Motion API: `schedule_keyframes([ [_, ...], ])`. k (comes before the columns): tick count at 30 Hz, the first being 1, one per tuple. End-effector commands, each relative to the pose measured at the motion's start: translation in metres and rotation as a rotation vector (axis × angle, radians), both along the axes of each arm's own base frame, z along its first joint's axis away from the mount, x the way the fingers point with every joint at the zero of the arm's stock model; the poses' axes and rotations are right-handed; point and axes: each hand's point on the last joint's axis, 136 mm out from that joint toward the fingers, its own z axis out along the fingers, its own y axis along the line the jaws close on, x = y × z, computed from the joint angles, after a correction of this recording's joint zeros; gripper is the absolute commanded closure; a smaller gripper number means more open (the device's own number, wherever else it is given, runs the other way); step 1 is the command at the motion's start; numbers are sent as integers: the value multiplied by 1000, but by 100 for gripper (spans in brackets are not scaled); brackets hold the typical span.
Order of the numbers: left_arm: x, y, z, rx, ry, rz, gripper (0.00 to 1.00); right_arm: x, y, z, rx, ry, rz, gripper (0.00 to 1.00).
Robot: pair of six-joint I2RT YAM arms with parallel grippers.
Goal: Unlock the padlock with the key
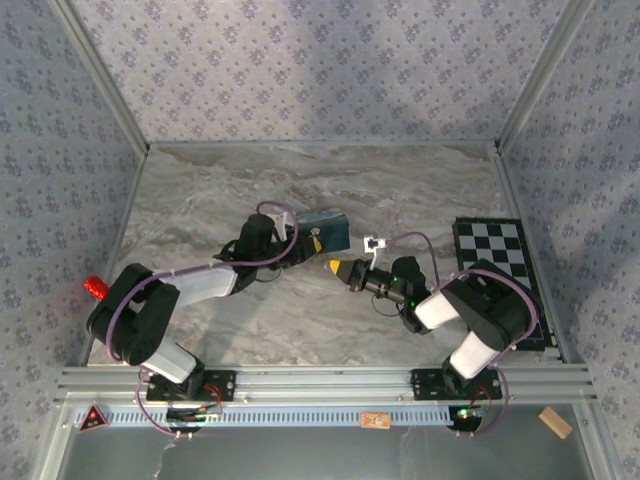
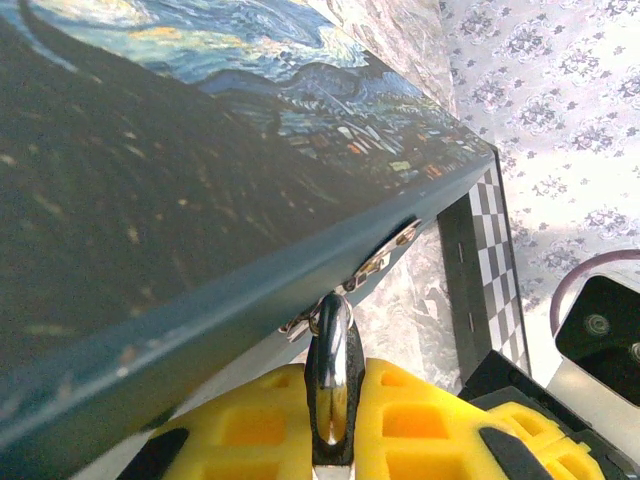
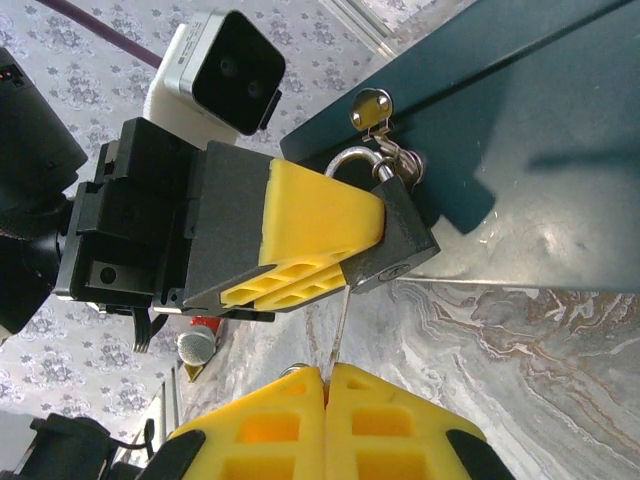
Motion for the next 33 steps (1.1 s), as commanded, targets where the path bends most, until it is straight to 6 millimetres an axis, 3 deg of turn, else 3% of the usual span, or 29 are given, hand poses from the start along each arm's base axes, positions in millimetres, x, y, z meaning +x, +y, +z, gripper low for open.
schedule_keyframes([
  [1,8,-7,49,-110,-104,-23,100,7,3,8,32,-6,-15,100],
  [9,12,-4,53,-133,-103,-12,100,15,13,-3,50,70,-45,100],
  [12,14,-1,54,-139,-100,-12,100,17,16,3,64,63,-39,100],
  [33,18,8,57,-170,-96,2,100,27,11,6,83,79,-75,100],
])
